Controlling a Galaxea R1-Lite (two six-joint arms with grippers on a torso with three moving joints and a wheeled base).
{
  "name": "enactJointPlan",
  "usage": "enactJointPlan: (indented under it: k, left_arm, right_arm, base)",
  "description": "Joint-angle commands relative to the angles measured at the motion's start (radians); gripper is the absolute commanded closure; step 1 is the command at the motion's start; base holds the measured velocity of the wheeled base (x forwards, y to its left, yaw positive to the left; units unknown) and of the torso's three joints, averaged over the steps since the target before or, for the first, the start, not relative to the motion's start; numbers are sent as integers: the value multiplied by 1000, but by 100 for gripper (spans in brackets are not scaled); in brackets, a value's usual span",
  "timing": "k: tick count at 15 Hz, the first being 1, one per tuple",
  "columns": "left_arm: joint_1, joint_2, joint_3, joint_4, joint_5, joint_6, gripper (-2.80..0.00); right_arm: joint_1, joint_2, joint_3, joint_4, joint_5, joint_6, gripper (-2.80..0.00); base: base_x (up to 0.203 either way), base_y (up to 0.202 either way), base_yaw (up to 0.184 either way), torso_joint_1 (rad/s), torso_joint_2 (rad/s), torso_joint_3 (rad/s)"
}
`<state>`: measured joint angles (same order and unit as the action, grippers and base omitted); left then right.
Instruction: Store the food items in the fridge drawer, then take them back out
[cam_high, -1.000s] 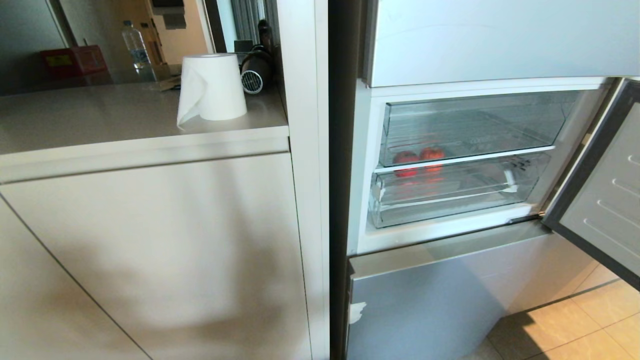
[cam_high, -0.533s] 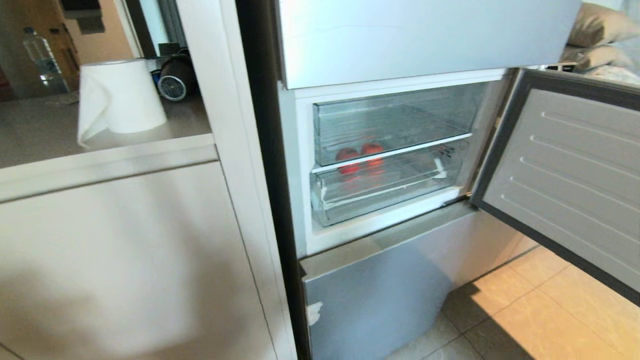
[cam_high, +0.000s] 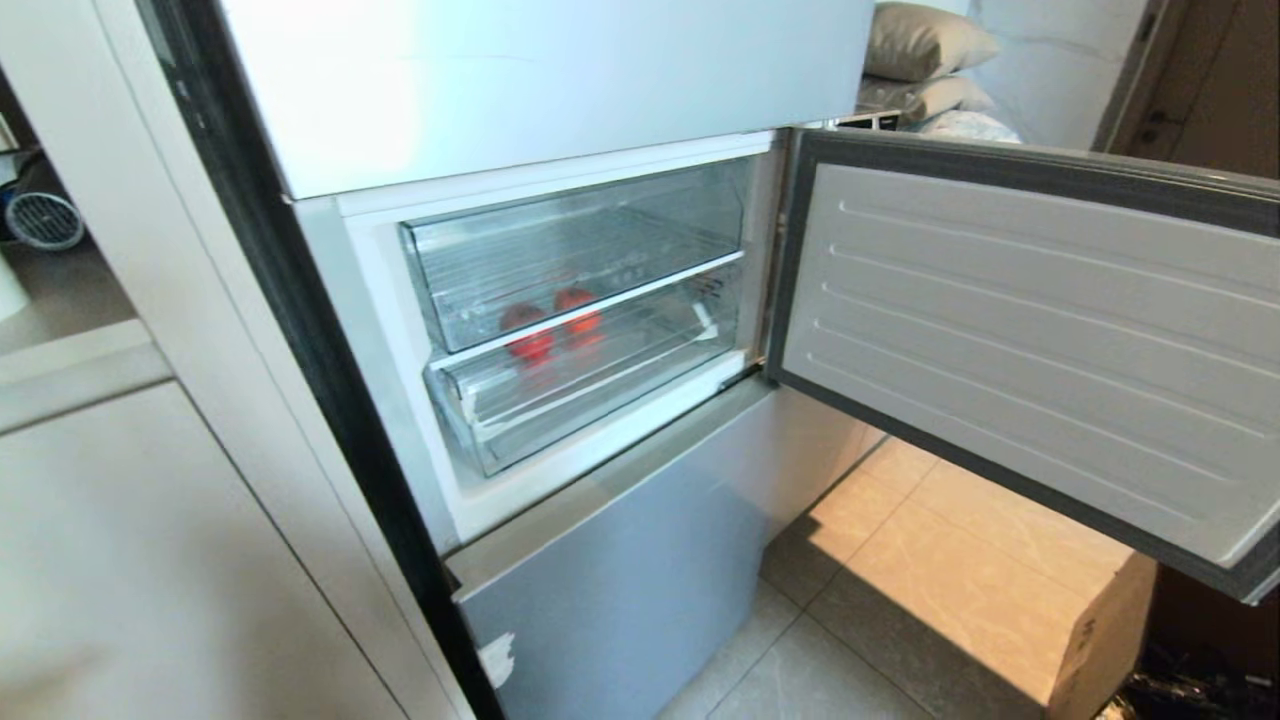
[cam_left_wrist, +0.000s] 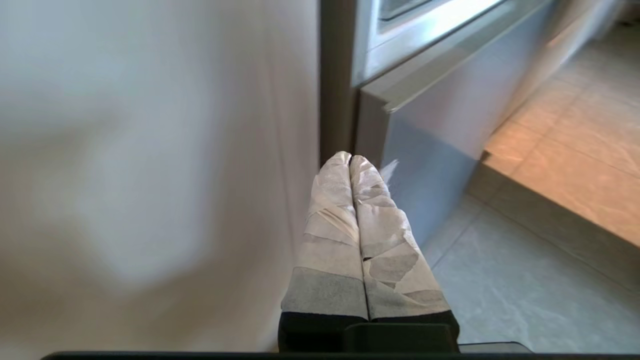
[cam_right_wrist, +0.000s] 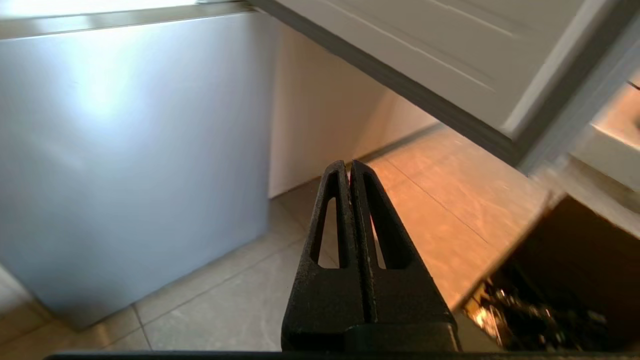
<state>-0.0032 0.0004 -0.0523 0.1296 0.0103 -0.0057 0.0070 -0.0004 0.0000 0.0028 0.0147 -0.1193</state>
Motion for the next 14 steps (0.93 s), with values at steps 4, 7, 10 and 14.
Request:
enactJointPlan:
  k: [4, 7, 10, 14]
  left_arm:
    - [0, 0, 0, 1, 0, 0, 0]
    - [0, 0, 0, 1, 0, 0, 0]
    - [0, 0, 0, 1, 0, 0, 0]
    - [0, 0, 0, 1, 0, 0, 0]
  right_arm:
    - [-5, 83, -25, -84, 0, 132, 0]
    - [-79, 329, -196, -251, -69, 475, 0]
    - [-385, 591, -323, -397, -96, 701, 0]
    - [-851, 840, -402, -619, 93, 850, 0]
  base:
    - [0, 0, -18, -1, 1, 1]
    - [0, 0, 0, 0, 0, 0]
    - [0, 0, 0, 0, 0, 0]
    - [0, 0, 0, 0, 0, 0]
